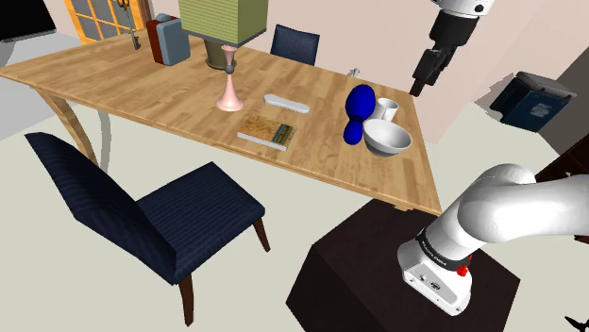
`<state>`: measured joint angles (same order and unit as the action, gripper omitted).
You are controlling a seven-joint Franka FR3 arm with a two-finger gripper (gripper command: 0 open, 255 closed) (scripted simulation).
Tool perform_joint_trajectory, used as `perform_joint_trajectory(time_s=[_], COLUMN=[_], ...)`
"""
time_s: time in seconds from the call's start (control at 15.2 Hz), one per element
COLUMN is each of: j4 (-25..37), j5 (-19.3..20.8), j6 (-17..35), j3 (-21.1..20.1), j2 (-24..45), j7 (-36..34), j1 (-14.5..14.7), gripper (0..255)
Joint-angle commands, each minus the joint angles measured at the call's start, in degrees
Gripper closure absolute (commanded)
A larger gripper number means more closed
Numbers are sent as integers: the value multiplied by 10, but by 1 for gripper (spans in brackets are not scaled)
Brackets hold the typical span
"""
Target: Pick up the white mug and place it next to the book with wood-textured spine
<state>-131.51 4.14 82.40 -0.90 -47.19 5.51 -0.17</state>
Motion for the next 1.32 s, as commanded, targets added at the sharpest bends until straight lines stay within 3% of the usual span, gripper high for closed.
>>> perform_joint_trajectory(time_s=[0.0, 0.73, 1.25], j4=[0, -20, 21], j5=[0, 65, 70], j6=[0, 145, 246], j3=[0, 127, 218], j2=[0, 105, 232], j7=[0, 111, 197], j1=[0, -33, -44], gripper=[0, 0, 0])
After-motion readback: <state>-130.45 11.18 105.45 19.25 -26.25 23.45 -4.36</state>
